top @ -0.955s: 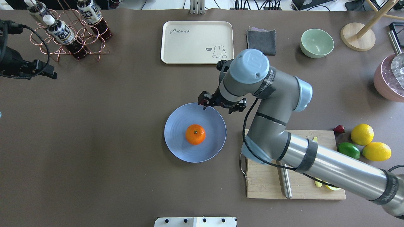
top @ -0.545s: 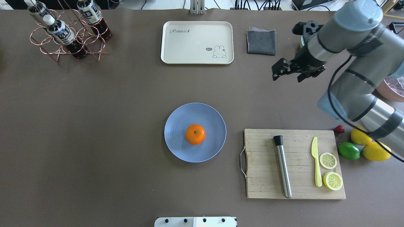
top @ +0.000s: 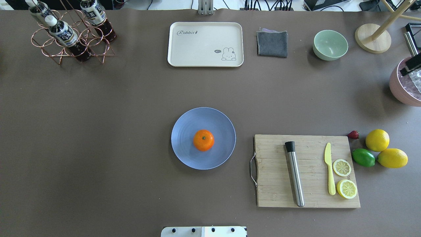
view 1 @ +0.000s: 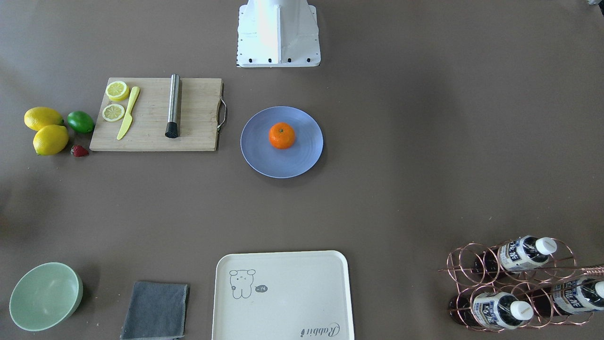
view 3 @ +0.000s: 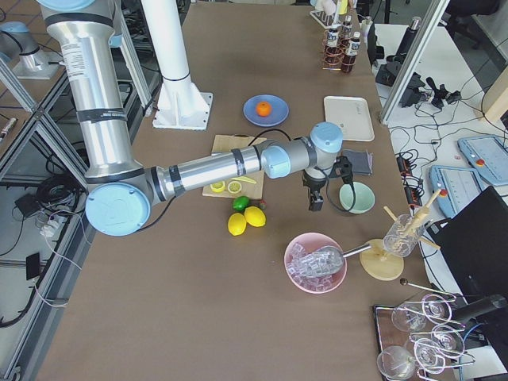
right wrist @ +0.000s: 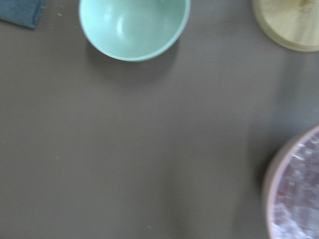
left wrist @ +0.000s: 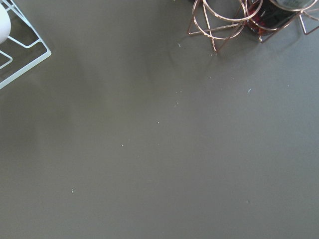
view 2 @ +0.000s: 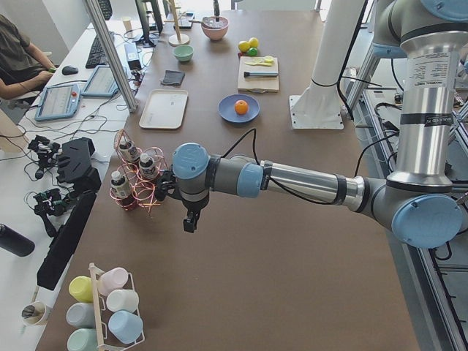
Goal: Pick orange to plate
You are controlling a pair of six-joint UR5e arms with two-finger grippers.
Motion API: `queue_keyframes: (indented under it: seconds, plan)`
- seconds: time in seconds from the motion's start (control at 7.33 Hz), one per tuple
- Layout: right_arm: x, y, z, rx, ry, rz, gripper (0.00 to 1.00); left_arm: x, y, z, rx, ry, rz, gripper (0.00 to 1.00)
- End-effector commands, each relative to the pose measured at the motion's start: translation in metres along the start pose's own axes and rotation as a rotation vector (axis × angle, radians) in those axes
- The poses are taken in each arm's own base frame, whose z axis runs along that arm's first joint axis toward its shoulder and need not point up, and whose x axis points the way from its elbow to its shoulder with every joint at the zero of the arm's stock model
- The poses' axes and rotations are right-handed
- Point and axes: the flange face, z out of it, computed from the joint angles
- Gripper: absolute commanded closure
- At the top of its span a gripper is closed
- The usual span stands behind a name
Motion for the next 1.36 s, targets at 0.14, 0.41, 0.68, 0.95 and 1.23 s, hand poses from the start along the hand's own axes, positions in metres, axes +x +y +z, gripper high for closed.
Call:
queue_keyframes:
  seconds: [0.14, 0.41, 0.68, 0.95, 1.23]
  plan:
    - [0.129, 0.089, -0.028, -0.013, 0.021, 0.032, 0.00, -0.011, 0.005, 0.004, -0.010, -0.009, -0.012, 0.02]
    - [0.144, 0.110, -0.022, -0.041, 0.068, 0.040, 0.00, -0.016, 0.014, 0.009, -0.021, -0.008, -0.027, 0.02]
    - [0.147, 0.113, -0.020, -0.050, 0.083, 0.048, 0.00, -0.021, 0.019, 0.011, -0.029, -0.022, -0.050, 0.02]
    - [0.148, 0.114, -0.017, -0.055, 0.082, 0.048, 0.00, -0.036, 0.033, 0.018, -0.054, -0.075, -0.070, 0.02]
    - [0.148, 0.112, -0.018, -0.052, 0.084, 0.046, 0.00, -0.041, 0.040, 0.021, -0.062, -0.103, -0.068, 0.02]
